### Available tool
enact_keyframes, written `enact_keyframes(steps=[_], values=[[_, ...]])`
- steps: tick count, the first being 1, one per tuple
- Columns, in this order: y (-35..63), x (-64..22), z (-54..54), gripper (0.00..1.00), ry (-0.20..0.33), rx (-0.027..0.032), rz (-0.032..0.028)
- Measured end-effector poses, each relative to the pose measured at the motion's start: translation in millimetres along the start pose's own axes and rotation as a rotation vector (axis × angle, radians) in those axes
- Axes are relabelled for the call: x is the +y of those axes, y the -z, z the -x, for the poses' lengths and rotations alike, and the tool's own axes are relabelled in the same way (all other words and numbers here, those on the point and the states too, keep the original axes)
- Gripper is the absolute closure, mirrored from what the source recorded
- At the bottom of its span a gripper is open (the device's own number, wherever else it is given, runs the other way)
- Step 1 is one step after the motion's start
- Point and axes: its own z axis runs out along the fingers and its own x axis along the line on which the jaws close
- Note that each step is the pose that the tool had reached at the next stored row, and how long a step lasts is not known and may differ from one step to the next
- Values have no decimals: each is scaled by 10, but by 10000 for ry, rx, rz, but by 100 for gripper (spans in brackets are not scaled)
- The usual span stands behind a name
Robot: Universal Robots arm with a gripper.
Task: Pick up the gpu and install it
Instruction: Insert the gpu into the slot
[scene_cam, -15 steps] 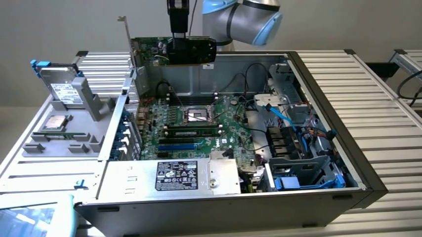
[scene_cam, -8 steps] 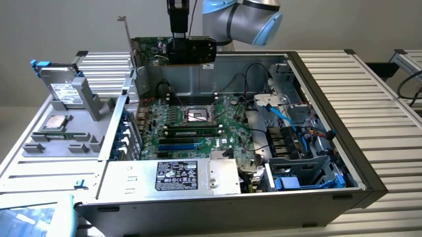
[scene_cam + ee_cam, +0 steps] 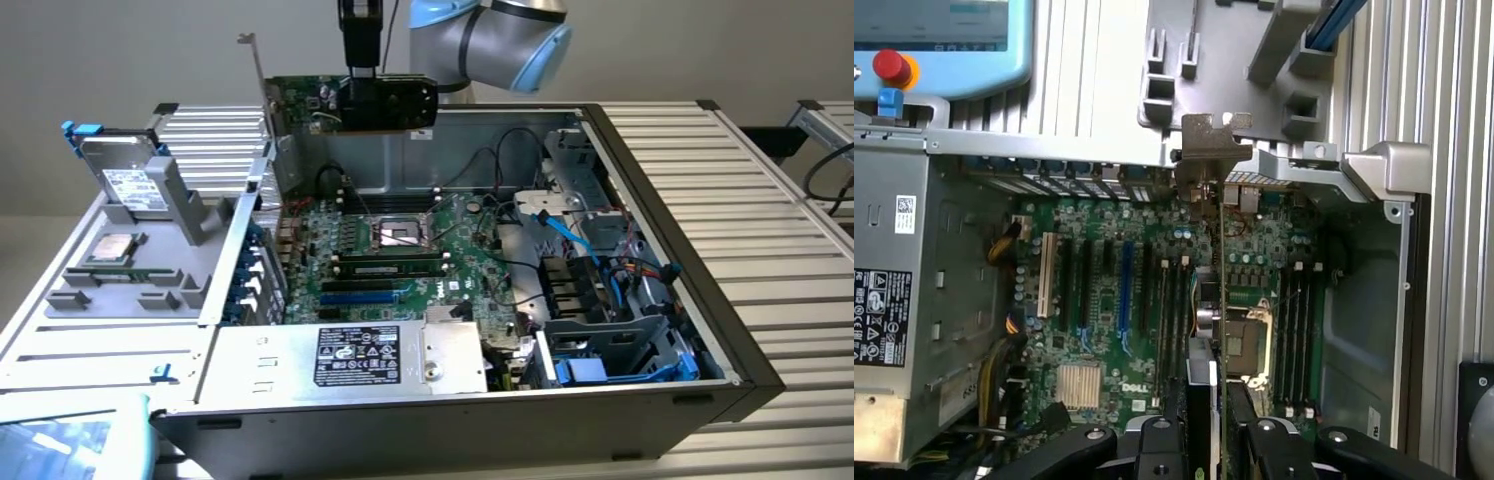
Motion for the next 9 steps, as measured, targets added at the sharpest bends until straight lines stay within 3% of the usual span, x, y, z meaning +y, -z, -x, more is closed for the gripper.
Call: enact_keyframes(steps=[9], values=[[-157,7,-82,73,-78,-7,-3]])
